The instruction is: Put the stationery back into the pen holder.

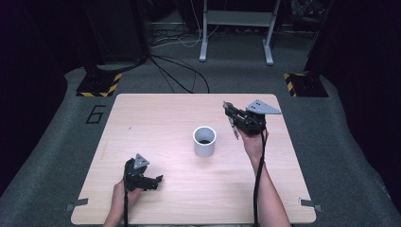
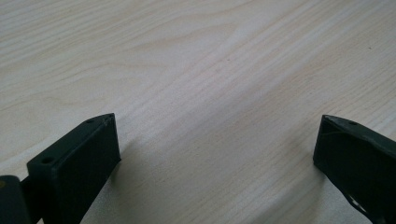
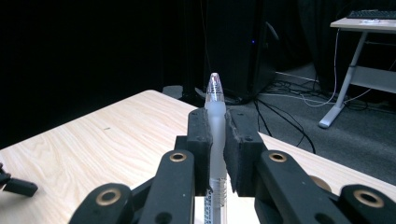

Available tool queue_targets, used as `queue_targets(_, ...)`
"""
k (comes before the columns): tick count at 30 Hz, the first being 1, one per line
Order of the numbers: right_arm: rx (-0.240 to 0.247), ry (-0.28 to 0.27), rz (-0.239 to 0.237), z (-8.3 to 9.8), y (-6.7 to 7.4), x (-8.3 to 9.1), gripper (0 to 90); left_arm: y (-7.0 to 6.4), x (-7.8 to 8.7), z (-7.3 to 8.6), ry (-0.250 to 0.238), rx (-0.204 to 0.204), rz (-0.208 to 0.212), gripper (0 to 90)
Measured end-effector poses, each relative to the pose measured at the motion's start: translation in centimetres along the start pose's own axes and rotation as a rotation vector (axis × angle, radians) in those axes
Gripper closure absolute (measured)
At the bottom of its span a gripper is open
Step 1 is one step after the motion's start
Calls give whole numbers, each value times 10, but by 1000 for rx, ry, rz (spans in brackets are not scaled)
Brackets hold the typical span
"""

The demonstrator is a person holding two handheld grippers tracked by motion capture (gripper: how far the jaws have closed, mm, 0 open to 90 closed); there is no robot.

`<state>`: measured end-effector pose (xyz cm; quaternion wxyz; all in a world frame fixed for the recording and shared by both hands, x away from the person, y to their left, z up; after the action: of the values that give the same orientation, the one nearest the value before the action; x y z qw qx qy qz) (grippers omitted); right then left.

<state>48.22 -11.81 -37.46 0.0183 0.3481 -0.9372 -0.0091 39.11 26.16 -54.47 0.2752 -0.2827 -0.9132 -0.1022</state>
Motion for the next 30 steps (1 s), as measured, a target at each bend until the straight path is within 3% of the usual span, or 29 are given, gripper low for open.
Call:
queue_targets(16, 7, -33, -30, -6, 6, -31, 808, 0, 0, 0, 0, 3, 3, 4)
queue_targets(30, 6, -58, -48, -2, 21, -54, 808, 0, 0, 0, -1, 3, 4, 4)
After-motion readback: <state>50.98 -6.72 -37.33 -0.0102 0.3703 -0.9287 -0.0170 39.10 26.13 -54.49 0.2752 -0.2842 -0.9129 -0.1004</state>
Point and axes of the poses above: each handheld gripper's, and its own axes: x roughly backward along the jaws, z roughly out of its underside, y roughly to its left, the point moved 2 cm from there along -x, roughly forward along the jaws, and after that the axes turned 10 degrees about -y, right-handed, at the moved point
